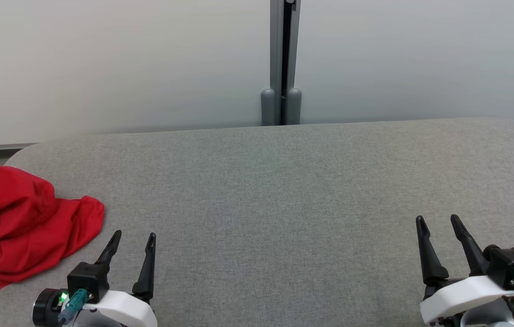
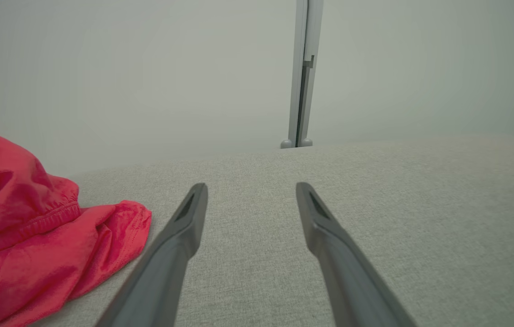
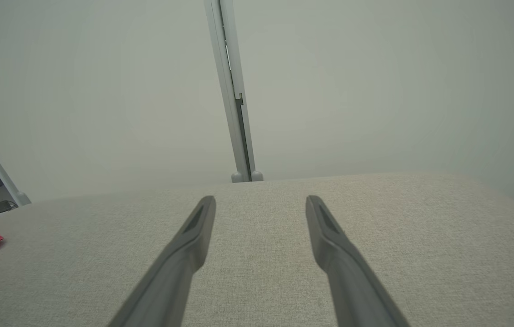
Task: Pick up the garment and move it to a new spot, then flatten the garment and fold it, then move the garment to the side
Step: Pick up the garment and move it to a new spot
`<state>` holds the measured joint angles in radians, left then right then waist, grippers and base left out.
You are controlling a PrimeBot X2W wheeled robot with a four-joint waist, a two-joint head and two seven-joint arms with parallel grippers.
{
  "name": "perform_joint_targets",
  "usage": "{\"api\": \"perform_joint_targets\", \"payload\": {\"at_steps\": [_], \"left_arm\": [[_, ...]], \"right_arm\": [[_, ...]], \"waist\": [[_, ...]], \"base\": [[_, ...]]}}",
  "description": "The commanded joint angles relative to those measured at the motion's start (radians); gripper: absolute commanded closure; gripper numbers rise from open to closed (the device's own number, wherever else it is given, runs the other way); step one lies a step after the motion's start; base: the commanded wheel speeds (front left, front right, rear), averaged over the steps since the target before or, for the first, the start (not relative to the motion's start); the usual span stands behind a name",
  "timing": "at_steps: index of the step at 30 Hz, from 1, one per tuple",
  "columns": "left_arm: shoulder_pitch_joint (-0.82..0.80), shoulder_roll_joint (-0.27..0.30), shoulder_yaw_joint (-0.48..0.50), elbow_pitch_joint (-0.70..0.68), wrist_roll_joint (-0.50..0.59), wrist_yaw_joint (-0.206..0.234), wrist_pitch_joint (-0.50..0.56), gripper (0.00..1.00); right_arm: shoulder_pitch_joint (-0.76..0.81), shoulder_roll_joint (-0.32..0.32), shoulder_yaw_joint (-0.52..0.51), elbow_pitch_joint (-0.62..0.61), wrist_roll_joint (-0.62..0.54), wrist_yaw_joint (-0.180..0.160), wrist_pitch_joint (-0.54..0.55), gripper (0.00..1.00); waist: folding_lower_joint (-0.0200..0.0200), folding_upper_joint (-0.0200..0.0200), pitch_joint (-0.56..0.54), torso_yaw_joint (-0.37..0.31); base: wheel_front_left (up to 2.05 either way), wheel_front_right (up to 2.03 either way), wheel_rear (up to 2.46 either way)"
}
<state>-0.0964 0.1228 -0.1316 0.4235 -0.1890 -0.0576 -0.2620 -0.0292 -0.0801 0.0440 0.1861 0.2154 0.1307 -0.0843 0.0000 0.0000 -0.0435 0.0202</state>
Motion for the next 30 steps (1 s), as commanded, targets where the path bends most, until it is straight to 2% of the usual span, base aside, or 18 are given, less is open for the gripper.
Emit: {"api": "perform_joint_targets", "payload": {"at_steps": [1, 7, 12, 19, 23, 25, 26, 30], "left_arm": [[-0.017, 0.004, 0.003, 0.004, -0.006, -0.002, -0.004, 0.00], [-0.022, 0.003, 0.007, 0.008, -0.008, 0.001, -0.003, 0.00], [-0.045, 0.002, 0.011, 0.014, -0.013, 0.000, -0.002, 0.00], [-0.066, 0.008, 0.019, 0.023, -0.013, 0.002, -0.002, 0.00], [-0.080, 0.013, 0.029, 0.028, -0.016, -0.001, -0.002, 0.00], [-0.080, 0.015, 0.032, 0.029, -0.018, -0.002, -0.002, 0.00], [-0.079, 0.016, 0.034, 0.032, -0.020, -0.004, -0.002, 0.00], [-0.077, 0.021, 0.043, 0.035, -0.024, -0.005, -0.002, 0.00]], "right_arm": [[0.006, -0.003, -0.001, -0.002, 0.000, 0.000, 0.004, 0.00], [0.008, -0.006, -0.004, -0.010, -0.007, 0.000, 0.005, 0.00], [0.012, -0.007, -0.013, -0.027, -0.016, 0.000, 0.010, 0.00], [0.014, -0.012, -0.009, -0.062, -0.039, 0.000, 0.020, 0.00], [0.010, -0.008, 0.003, -0.085, -0.045, 0.000, 0.029, 0.00], [0.008, -0.008, 0.009, -0.087, -0.045, 0.000, 0.031, 0.00], [0.006, -0.006, 0.017, -0.092, -0.044, 0.000, 0.033, 0.00], [0.000, -0.004, 0.030, -0.096, -0.044, 0.000, 0.036, 0.00]], "waist": [[0.0000, 0.0000, 0.001, 0.002], [0.0000, 0.0000, 0.005, 0.014], [0.0000, 0.0000, 0.013, 0.058], [0.0000, 0.0000, 0.015, 0.172], [0.0000, 0.0000, 0.018, 0.269], [0.0000, 0.0000, 0.018, 0.286], [0.0000, 0.0000, 0.018, 0.322], [0.0000, 0.0000, 0.017, 0.365]], "base": [[0.00, 0.00, 0.00], [0.00, 0.00, 0.00], [0.00, 0.00, 0.00], [0.00, 0.00, 0.00], [0.00, 0.00, 0.00], [0.00, 0.00, 0.00], [0.00, 0.00, 0.00], [0.00, 0.00, 0.00]]}}
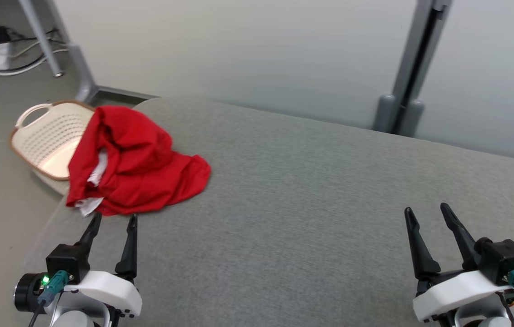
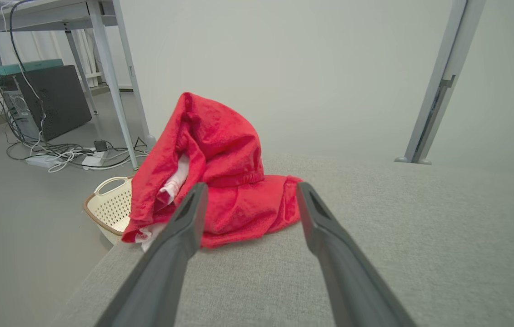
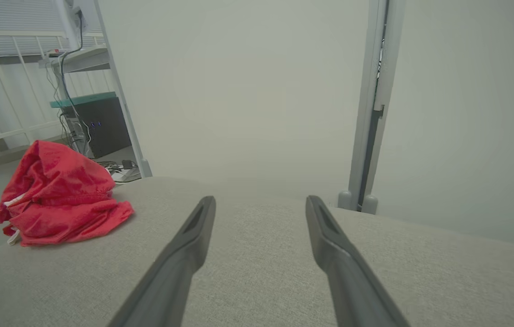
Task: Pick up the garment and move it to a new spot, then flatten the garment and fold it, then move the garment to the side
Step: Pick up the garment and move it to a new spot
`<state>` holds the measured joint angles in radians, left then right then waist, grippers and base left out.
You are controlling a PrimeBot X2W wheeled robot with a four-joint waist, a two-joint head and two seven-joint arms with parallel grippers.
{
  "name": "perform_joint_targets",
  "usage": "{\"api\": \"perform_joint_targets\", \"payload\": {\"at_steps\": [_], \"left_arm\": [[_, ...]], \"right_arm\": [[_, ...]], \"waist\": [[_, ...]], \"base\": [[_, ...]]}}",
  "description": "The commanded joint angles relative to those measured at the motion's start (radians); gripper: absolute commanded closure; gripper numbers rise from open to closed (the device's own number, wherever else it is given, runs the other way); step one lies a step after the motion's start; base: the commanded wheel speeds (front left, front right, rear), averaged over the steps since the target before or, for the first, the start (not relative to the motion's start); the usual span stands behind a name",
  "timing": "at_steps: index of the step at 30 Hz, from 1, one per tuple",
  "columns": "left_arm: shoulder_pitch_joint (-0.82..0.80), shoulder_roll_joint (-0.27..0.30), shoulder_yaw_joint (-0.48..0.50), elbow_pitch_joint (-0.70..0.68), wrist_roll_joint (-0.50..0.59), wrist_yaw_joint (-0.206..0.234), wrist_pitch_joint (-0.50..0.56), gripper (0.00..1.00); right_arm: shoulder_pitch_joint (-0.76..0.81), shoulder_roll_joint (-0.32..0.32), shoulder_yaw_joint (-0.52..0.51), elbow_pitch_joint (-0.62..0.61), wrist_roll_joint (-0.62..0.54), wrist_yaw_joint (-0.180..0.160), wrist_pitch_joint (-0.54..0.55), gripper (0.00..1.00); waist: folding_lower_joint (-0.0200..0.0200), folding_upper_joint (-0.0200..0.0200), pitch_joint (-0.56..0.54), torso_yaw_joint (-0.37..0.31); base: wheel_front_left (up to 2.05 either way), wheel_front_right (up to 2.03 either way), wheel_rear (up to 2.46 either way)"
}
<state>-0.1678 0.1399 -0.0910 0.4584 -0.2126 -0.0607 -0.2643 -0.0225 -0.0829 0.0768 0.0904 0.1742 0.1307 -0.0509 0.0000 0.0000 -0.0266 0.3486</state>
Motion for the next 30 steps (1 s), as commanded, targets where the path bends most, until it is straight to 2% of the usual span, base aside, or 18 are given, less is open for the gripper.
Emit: {"api": "perform_joint_targets", "payload": {"at_steps": [1, 8, 14, 24, 30], "left_arm": [[-0.005, 0.005, 0.005, 0.000, -0.003, -0.001, 0.000, 0.00], [-0.009, 0.011, 0.022, -0.001, -0.014, -0.005, 0.000, 0.00], [-0.018, 0.009, 0.028, 0.001, -0.018, -0.007, 0.000, 0.00], [-0.031, 0.005, 0.035, -0.001, -0.015, -0.008, 0.000, 0.00], [-0.100, -0.002, 0.027, 0.026, -0.015, -0.017, 0.000, 0.00]], "right_arm": [[-0.009, 0.000, 0.001, -0.002, -0.004, 0.000, 0.003, 0.00], [-0.012, 0.007, 0.013, -0.007, -0.006, 0.000, 0.005, 0.00], [-0.011, 0.009, 0.013, -0.008, -0.012, 0.000, 0.007, 0.00], [-0.026, 0.009, 0.021, -0.011, -0.016, 0.000, 0.015, 0.00], [-0.063, -0.006, 0.035, -0.033, -0.020, 0.000, 0.031, 0.00]], "waist": [[0.0000, 0.0000, 0.000, 0.048], [0.0000, 0.0000, 0.003, 0.110], [0.0000, 0.0000, 0.007, 0.130], [0.0000, 0.0000, 0.022, 0.133], [0.0000, 0.0000, 0.088, 0.107]], "base": [[0.00, 0.00, 0.00], [0.00, 0.00, 0.00], [0.00, 0.00, 0.00], [0.00, 0.00, 0.00], [0.00, 0.00, 0.00]]}}
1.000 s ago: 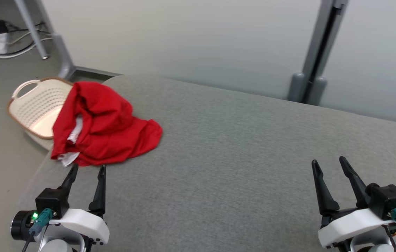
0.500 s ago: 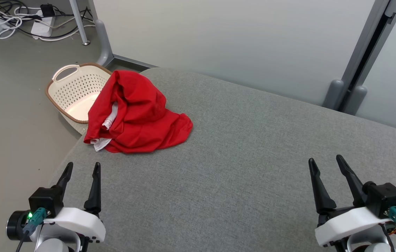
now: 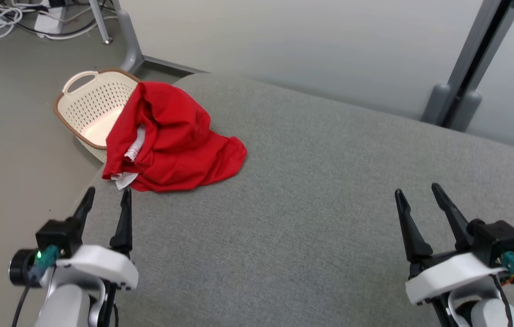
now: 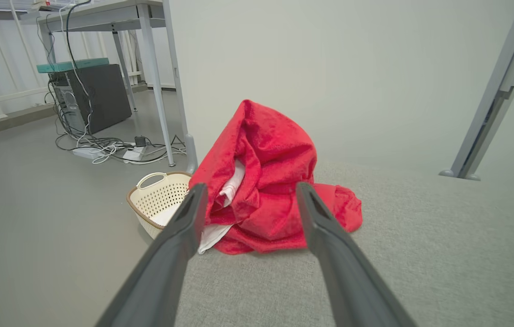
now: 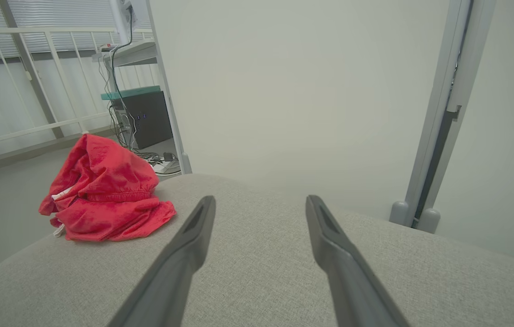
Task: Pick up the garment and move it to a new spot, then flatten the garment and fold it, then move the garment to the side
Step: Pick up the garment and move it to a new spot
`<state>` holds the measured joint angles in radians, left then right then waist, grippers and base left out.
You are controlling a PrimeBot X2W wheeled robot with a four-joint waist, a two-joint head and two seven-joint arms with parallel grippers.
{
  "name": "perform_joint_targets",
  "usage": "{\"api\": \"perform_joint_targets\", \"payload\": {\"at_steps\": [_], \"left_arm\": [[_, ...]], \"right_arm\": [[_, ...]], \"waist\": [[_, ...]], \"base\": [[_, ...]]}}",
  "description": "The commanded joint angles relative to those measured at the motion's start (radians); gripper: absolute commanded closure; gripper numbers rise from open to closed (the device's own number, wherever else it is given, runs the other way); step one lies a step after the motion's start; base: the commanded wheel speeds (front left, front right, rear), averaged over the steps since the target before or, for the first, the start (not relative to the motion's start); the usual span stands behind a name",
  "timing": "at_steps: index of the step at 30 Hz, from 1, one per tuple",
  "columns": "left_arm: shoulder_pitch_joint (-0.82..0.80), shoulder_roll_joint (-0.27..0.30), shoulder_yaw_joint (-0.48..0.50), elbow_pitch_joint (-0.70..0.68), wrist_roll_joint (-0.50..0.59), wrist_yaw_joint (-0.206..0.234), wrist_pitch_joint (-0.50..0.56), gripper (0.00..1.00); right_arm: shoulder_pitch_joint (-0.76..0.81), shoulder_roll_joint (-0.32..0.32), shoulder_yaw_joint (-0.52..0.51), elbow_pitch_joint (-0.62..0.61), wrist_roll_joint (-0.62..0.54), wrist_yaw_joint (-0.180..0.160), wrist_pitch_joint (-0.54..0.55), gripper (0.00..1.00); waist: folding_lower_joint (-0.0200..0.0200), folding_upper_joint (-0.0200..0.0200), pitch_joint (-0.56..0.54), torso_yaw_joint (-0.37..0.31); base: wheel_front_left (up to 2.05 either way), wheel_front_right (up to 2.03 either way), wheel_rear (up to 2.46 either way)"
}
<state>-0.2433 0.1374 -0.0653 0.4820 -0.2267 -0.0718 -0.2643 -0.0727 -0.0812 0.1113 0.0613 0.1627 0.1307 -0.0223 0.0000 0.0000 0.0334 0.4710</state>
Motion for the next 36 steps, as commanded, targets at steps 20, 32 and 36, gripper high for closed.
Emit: {"api": "perform_joint_targets", "payload": {"at_steps": [20, 32, 36], "left_arm": [[-0.534, 0.074, 0.019, 0.568, -0.098, -0.051, 0.024, 0.00], [-0.648, 0.140, -0.003, 0.747, -0.130, -0.059, 0.027, 1.00], [-0.639, 0.151, 0.001, 0.724, -0.133, -0.059, 0.004, 1.00]], "right_arm": [[-0.182, -0.054, 0.025, -0.072, -0.025, 0.000, 0.053, 0.00], [-0.203, -0.044, 0.011, -0.040, -0.017, 0.000, 0.024, 0.00], [-0.183, -0.037, -0.001, -0.027, -0.015, 0.000, 0.013, 0.00]], "waist": [[0.0000, 0.0000, 0.338, -0.208], [0.0000, 0.0000, 0.349, -0.248], [0.0000, 0.0000, 0.317, -0.237]], "base": [[0.00, 0.00, 0.00], [0.00, 0.00, 0.00], [0.00, 0.00, 0.00]]}}
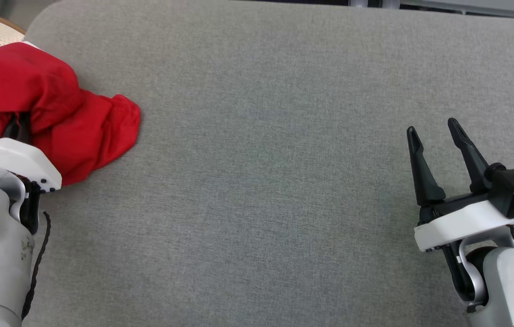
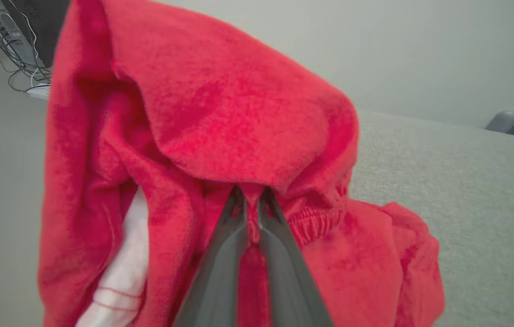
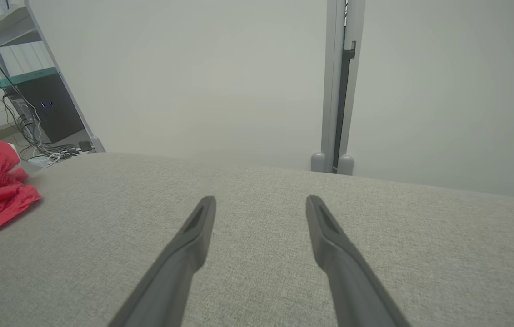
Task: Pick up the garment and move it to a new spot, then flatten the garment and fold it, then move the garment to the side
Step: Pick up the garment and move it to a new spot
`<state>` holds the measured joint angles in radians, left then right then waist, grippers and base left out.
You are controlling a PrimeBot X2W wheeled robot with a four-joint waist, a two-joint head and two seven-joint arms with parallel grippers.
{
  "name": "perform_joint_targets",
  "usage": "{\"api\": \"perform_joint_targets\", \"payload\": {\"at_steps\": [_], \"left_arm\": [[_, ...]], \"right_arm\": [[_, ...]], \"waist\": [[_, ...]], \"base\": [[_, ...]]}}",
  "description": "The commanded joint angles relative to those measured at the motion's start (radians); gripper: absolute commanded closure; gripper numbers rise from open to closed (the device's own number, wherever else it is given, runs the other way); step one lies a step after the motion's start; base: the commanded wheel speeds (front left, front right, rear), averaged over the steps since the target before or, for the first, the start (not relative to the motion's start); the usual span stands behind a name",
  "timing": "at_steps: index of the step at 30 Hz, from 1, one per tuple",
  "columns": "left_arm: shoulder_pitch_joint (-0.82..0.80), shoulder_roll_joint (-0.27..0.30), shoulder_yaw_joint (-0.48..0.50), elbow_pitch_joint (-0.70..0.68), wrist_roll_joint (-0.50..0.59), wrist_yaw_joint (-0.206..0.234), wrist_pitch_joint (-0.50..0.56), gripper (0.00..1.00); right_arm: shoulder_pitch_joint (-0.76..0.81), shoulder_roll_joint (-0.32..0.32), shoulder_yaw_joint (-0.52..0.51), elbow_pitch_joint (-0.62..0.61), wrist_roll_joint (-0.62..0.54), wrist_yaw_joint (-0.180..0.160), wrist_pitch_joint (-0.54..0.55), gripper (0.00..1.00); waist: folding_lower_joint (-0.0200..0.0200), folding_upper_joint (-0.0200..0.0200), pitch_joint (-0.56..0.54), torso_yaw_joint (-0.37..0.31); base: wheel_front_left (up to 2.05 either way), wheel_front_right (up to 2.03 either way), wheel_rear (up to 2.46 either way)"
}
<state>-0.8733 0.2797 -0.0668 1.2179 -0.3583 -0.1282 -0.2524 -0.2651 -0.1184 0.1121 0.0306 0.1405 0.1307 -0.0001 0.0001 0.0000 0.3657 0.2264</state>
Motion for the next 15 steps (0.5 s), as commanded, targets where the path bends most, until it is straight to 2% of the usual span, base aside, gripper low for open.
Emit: {"api": "perform_joint_targets", "payload": {"at_steps": [1, 8, 15], "left_arm": [[-0.003, 0.010, 0.006, -0.025, -0.003, -0.002, -0.011, 1.00], [0.101, 0.005, 0.043, -0.265, 0.028, 0.039, -0.012, 1.00], [0.264, -0.016, 0.052, -0.478, 0.070, 0.050, -0.012, 1.00]], "right_arm": [[0.014, 0.002, -0.005, 0.005, 0.008, 0.000, -0.011, 0.00], [0.049, 0.008, -0.023, 0.018, 0.012, 0.000, -0.022, 0.00], [0.102, 0.021, -0.023, 0.034, 0.028, 0.000, -0.033, 0.00]], "waist": [[-0.0001, 0.0000, -0.025, 0.012], [-0.0001, 0.0000, -0.122, 0.037], [-0.0001, 0.0000, -0.233, 0.024]], "base": [[0.00, 0.00, 0.00], [0.00, 0.00, 0.00], [0.00, 0.00, 0.00]]}}
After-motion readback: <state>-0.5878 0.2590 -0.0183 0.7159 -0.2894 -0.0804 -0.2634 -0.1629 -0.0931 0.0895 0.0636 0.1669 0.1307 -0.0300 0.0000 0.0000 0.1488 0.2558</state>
